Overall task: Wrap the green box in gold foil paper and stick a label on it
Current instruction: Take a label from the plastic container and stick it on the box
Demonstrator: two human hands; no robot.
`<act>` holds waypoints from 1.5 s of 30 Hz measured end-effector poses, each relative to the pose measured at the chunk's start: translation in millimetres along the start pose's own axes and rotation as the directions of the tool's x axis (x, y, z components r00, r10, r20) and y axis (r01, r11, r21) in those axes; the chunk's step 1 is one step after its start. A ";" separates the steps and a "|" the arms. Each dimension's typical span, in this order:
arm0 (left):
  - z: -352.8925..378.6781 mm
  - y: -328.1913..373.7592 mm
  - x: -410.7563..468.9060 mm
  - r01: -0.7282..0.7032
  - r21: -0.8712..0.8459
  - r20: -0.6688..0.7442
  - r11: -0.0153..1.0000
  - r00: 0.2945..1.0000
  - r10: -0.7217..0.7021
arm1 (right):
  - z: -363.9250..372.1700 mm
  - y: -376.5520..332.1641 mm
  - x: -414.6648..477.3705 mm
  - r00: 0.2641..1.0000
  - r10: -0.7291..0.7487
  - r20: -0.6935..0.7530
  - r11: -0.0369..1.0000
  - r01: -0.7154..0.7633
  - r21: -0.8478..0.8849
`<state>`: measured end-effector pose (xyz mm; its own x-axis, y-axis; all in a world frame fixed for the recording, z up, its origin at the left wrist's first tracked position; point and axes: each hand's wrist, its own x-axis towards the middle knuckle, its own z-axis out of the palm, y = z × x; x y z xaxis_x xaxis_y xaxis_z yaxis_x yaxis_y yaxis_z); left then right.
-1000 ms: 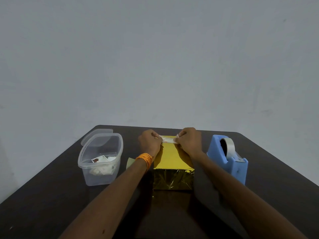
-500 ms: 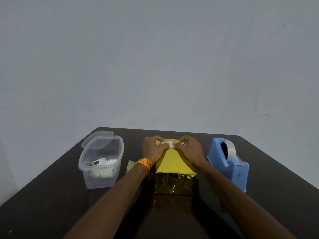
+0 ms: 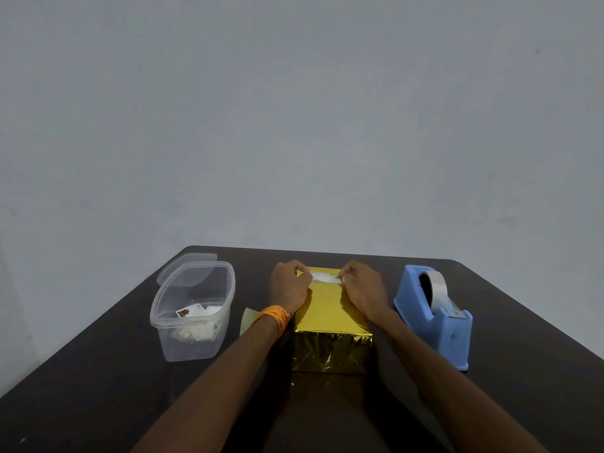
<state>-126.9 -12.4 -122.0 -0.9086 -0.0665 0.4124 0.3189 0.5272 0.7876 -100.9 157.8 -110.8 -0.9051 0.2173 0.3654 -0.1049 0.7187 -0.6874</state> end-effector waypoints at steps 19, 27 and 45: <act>-2.5 1.9 -2.7 -0.030 0.004 0.024 1.000 0.999 0.030 | -3.4 -7.0 -5.4 0.999 0.041 0.020 0.999 -0.041 0.016; -2.7 0.2 -4.3 0.010 -0.064 0.009 0.998 1.000 -0.009 | 4.0 2.9 -4.0 0.999 0.044 -0.010 0.993 -0.043 0.109; -4.1 -0.2 -7.2 0.004 -0.103 0.014 0.995 1.000 -0.003 | 2.6 1.0 -4.7 0.990 0.137 -0.011 0.966 -0.132 0.222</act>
<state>-119.3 -15.6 -123.2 -0.9132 -0.0558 0.4037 0.3413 0.4364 0.8325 -97.8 155.8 -114.9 -0.9065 0.3209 0.2743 -0.0737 0.5195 -0.8513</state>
